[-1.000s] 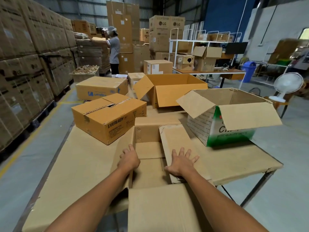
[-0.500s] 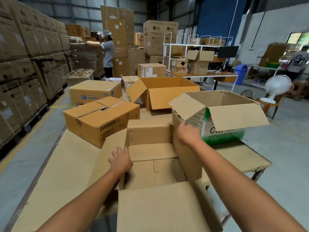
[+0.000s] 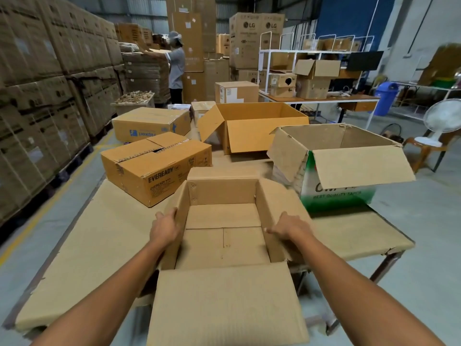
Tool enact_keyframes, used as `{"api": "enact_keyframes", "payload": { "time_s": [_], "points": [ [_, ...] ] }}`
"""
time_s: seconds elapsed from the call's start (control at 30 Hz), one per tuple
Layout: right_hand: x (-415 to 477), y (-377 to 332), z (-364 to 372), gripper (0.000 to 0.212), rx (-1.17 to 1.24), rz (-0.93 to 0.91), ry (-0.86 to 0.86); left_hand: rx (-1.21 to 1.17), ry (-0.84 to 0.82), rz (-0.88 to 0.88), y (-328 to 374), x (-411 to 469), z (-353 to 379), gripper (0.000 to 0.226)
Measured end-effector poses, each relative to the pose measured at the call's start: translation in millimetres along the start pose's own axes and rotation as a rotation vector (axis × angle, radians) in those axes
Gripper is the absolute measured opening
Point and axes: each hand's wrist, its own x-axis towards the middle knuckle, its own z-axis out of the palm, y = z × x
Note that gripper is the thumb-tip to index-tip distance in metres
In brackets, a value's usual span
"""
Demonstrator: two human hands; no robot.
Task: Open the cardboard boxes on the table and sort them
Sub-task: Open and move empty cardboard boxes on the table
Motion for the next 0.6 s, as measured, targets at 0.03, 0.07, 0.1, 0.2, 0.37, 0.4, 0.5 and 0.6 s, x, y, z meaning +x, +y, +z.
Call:
{"api": "enact_keyframes", "payload": {
  "time_s": [0.03,0.07,0.1,0.2,0.37,0.4,0.5,0.6],
  "points": [
    [0,-1,9,0.074,0.069,-0.047,-0.029,-0.013,-0.001,0.003,-2,-1,-1,0.055],
    [-1,-1,16,0.057,0.129,-0.088,-0.035,-0.029,-0.015,0.005,-3,-3,-2,0.055],
    [-1,-2,21,0.047,0.159,-0.108,-0.017,-0.047,-0.042,0.005,-4,-7,-3,0.057],
    [-2,-10,22,0.038,0.133,-0.117,0.088,-0.138,-0.128,0.021,-5,-22,-6,0.069],
    [5,-16,27,0.068,-0.004,-0.189,0.187,-0.141,-0.056,0.058,-7,-53,2,0.074],
    [8,-16,28,0.071,-0.027,-0.211,0.196,-0.133,-0.013,0.047,-6,-56,4,0.072],
    [15,-17,29,0.076,-0.065,-0.255,0.234,-0.109,0.069,0.012,-2,-62,4,0.064],
    [10,-15,27,0.077,-0.054,-0.301,0.224,-0.102,0.079,0.005,1,-65,0,0.061]
  ]
}}
